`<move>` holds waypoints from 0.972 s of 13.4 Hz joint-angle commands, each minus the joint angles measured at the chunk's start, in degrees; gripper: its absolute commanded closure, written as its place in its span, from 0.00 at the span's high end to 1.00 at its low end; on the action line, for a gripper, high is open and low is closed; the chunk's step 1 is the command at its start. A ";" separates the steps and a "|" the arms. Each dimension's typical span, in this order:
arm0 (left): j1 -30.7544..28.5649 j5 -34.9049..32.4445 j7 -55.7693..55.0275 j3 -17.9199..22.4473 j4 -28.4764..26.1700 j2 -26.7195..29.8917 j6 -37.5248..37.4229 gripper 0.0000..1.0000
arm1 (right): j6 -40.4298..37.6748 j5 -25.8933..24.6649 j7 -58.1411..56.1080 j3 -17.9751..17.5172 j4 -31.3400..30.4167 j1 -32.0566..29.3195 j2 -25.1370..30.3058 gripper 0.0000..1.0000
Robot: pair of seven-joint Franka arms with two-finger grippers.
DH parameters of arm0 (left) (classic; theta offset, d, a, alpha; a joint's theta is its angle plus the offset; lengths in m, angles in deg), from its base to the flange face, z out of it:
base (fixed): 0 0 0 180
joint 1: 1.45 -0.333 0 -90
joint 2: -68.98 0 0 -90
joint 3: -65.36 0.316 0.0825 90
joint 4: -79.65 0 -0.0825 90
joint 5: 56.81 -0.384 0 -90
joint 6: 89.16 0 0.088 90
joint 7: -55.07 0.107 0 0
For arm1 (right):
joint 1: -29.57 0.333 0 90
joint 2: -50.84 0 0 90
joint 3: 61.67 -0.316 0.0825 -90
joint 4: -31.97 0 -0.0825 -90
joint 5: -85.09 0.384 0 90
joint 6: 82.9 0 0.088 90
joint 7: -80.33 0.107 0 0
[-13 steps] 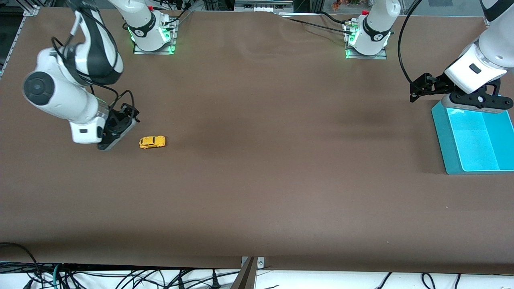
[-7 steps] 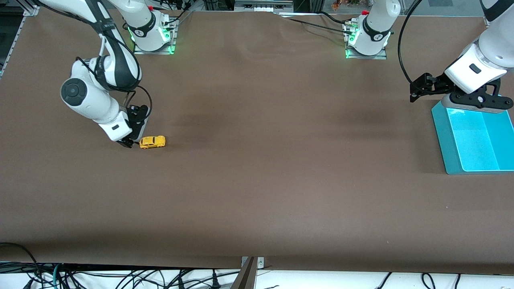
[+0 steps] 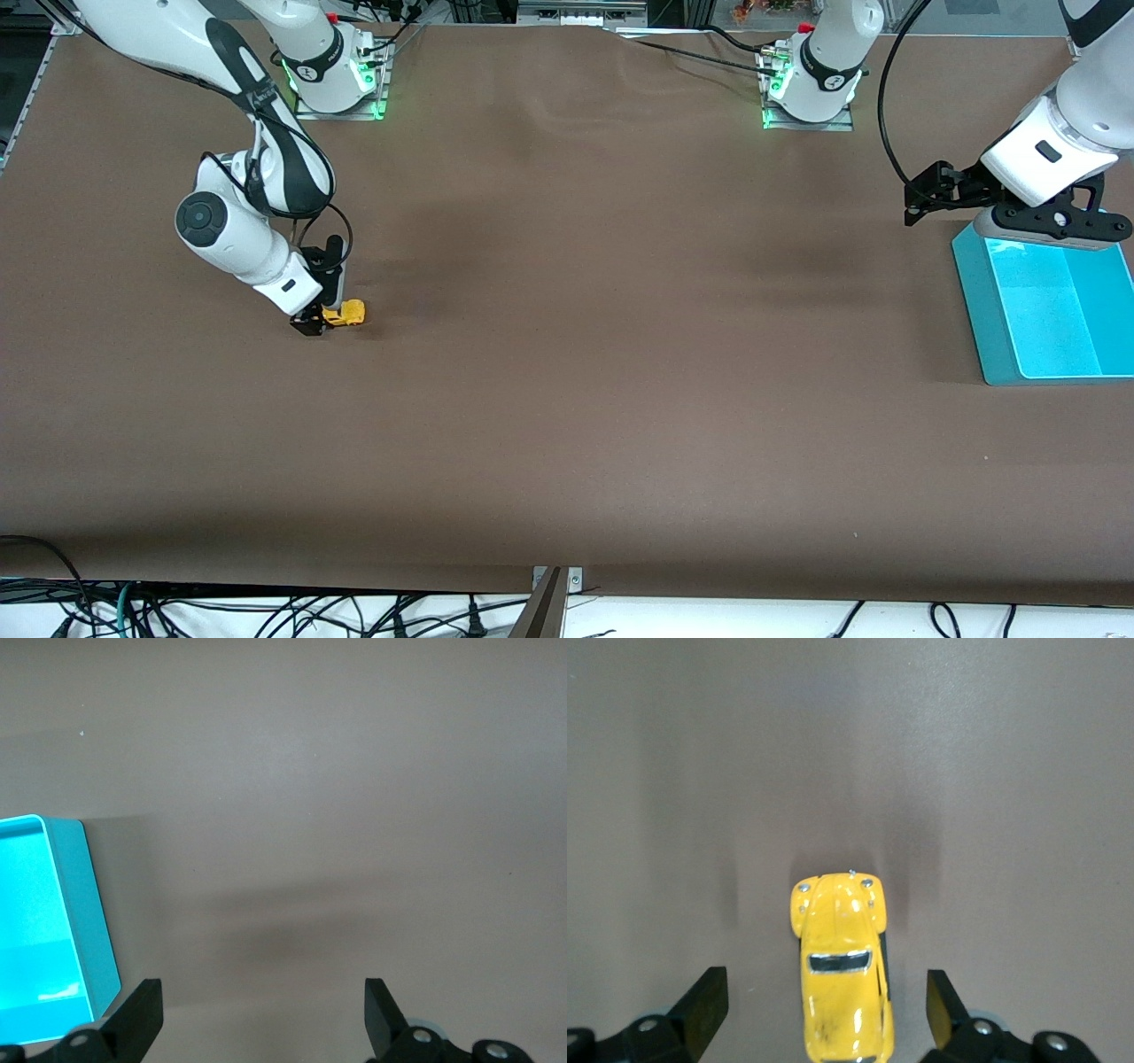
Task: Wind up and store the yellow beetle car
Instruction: 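Close the right gripper on the yellow car's body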
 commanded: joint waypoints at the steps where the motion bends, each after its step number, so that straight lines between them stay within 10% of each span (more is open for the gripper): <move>1: -0.04 0.78 -0.29 0.06 0.69 0.39 -1.21 1.00 | 1.88 -0.57 -1.23 -0.37 -0.61 -0.22 -0.28 0.74; 7: -0.04 0.78 -0.29 0.15 0.69 0.39 -1.21 1.00 | 1.44 -0.57 -0.27 -0.63 -0.17 -0.22 0.06 0.05; 13: -0.04 0.78 -0.29 0.06 0.69 0.39 -1.30 1.00 | -2.95 -0.83 11.84 -9.94 4.57 1.26 0.07 0.00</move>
